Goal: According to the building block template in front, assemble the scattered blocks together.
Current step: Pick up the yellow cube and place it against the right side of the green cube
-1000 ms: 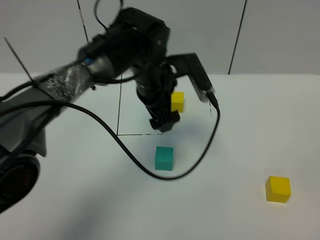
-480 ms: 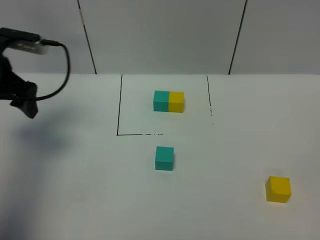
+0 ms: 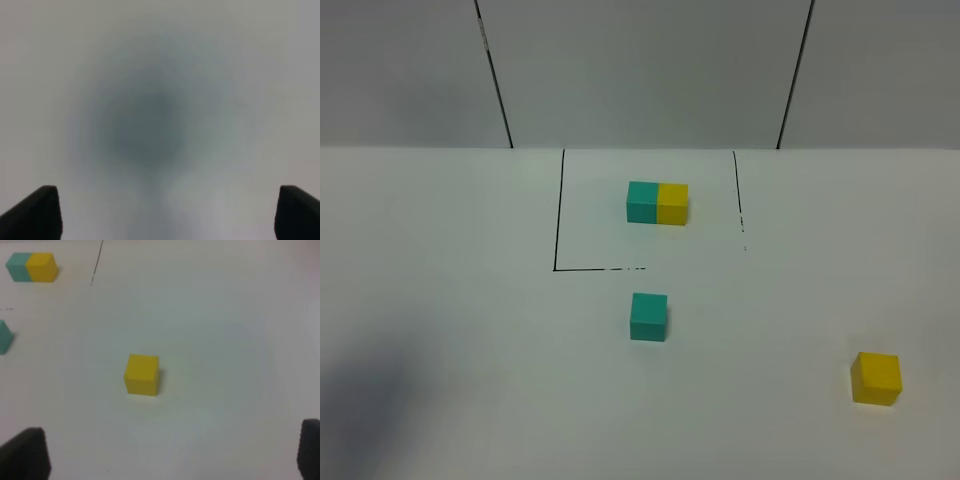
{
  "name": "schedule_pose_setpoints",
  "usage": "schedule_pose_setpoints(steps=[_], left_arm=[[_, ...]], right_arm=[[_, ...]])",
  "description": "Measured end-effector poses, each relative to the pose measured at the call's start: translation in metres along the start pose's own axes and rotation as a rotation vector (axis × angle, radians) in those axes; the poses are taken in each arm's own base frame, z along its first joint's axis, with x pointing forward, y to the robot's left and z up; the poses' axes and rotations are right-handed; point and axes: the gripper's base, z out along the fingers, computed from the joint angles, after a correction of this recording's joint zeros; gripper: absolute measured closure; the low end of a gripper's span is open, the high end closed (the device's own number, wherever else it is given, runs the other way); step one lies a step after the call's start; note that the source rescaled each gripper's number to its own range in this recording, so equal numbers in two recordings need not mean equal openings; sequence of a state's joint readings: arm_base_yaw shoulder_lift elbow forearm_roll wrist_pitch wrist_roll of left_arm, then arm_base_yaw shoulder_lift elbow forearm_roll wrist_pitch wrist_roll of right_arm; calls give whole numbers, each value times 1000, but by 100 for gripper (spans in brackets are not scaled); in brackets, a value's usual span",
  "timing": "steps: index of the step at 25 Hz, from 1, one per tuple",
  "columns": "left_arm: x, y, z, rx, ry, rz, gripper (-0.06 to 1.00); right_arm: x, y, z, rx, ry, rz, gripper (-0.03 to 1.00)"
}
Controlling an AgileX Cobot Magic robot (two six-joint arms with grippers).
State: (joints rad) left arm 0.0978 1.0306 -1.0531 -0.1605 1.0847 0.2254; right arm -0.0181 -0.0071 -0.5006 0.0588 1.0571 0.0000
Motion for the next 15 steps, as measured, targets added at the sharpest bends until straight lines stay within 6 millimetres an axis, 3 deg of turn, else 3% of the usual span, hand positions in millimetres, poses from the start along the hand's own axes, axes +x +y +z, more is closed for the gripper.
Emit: schedule_pose_setpoints(steps=[4, 7, 15], left_arm=[[59, -14, -37, -51, -231, -3, 13], [100, -24, -53, -63, -355, 8, 13], [166, -32, -35, -62, -406, 13, 15]], right_arm=[[0, 0, 0, 0, 0, 0, -3], [0, 0, 0, 0, 0, 0, -3], [0, 0, 0, 0, 0, 0, -3]])
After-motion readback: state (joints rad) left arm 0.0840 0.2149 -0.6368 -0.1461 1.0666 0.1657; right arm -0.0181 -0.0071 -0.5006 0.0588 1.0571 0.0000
